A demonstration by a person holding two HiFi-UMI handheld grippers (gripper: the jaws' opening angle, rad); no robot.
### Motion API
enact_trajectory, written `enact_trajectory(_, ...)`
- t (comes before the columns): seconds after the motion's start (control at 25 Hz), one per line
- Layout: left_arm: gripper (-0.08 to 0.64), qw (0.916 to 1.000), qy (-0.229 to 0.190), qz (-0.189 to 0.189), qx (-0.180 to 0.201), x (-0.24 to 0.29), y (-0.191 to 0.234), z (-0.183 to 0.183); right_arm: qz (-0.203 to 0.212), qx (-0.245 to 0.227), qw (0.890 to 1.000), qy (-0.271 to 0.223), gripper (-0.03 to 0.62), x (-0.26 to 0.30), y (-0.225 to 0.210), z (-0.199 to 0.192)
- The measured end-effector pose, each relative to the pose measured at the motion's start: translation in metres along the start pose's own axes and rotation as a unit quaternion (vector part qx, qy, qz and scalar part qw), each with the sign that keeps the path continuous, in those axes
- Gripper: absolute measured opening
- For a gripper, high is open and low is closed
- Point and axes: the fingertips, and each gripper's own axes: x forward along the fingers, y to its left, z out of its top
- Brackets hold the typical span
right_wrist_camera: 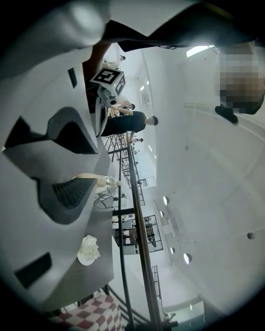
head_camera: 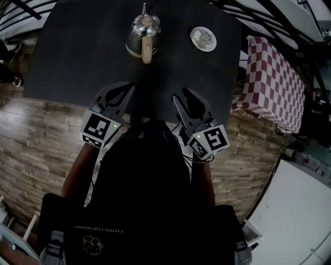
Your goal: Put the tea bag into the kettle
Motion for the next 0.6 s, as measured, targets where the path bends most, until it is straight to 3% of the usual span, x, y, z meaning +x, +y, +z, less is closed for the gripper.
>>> enact_trajectory(0.6, 0.005, 0.9999, 0.001, 0.012, 0.004, 0.029, 0.024, 0.016, -0.002, -0.004, 1.0, -0.005, 0.14, 0.016, -0.033, 0.018)
